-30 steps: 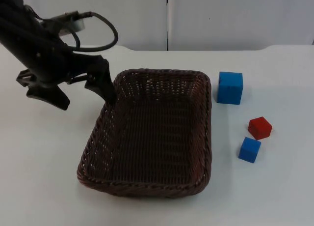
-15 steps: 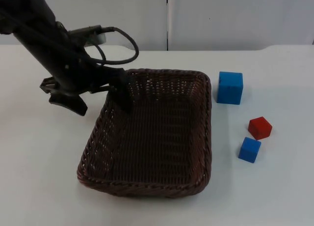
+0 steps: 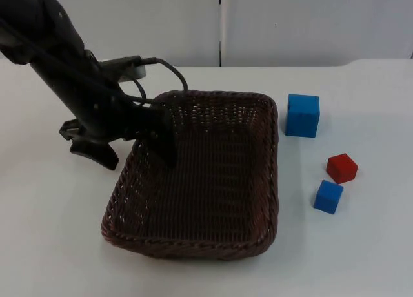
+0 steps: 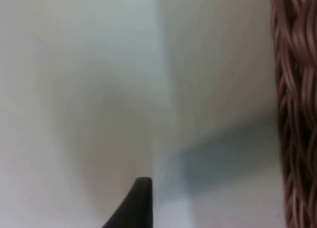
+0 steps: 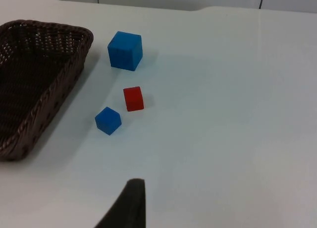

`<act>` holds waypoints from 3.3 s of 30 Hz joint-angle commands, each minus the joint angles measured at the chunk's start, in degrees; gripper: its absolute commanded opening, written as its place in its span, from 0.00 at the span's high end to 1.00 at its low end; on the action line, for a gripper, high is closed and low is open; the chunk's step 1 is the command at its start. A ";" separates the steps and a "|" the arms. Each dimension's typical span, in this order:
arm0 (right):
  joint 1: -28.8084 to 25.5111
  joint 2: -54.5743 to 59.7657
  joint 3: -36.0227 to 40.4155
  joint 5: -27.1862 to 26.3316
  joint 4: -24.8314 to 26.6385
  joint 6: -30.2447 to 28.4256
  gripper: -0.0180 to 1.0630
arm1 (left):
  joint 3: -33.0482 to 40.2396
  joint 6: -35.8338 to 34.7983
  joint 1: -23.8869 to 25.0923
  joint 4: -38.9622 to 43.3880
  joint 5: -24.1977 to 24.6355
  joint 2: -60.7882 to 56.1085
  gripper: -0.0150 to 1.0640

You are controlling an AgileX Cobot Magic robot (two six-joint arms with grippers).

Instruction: Pick up the basket with the left hand and place the largest block into the basket with the right hand.

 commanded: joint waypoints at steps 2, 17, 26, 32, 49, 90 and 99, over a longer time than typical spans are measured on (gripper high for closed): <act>-0.45 -0.21 0.00 -0.19 -1.12 0.19 0.01 | -0.27 -0.37 -0.69 0.59 0.13 0.05 0.09; -0.45 -0.21 0.00 -0.19 -1.21 0.19 0.01 | -0.27 -2.11 -0.69 0.11 5.79 -0.35 0.99; -0.45 -0.21 0.00 -0.19 -1.21 0.19 0.01 | -0.17 -2.55 -0.69 -0.05 7.40 -6.39 0.99; -0.45 -0.21 0.00 -0.19 -1.21 0.19 0.01 | -0.17 -3.84 -0.69 0.45 10.49 -12.43 0.99; -0.45 -0.21 0.00 -0.19 -1.21 0.19 0.01 | 15.95 -5.52 -0.12 -1.38 6.79 -29.08 0.99; -0.30 -0.21 0.00 -0.19 -1.19 0.19 0.01 | 29.55 -4.66 8.72 -5.56 11.21 -39.03 0.99; -0.31 -0.21 0.00 -0.41 -1.21 0.19 0.01 | 29.55 -3.89 8.72 -7.36 11.50 -39.03 0.99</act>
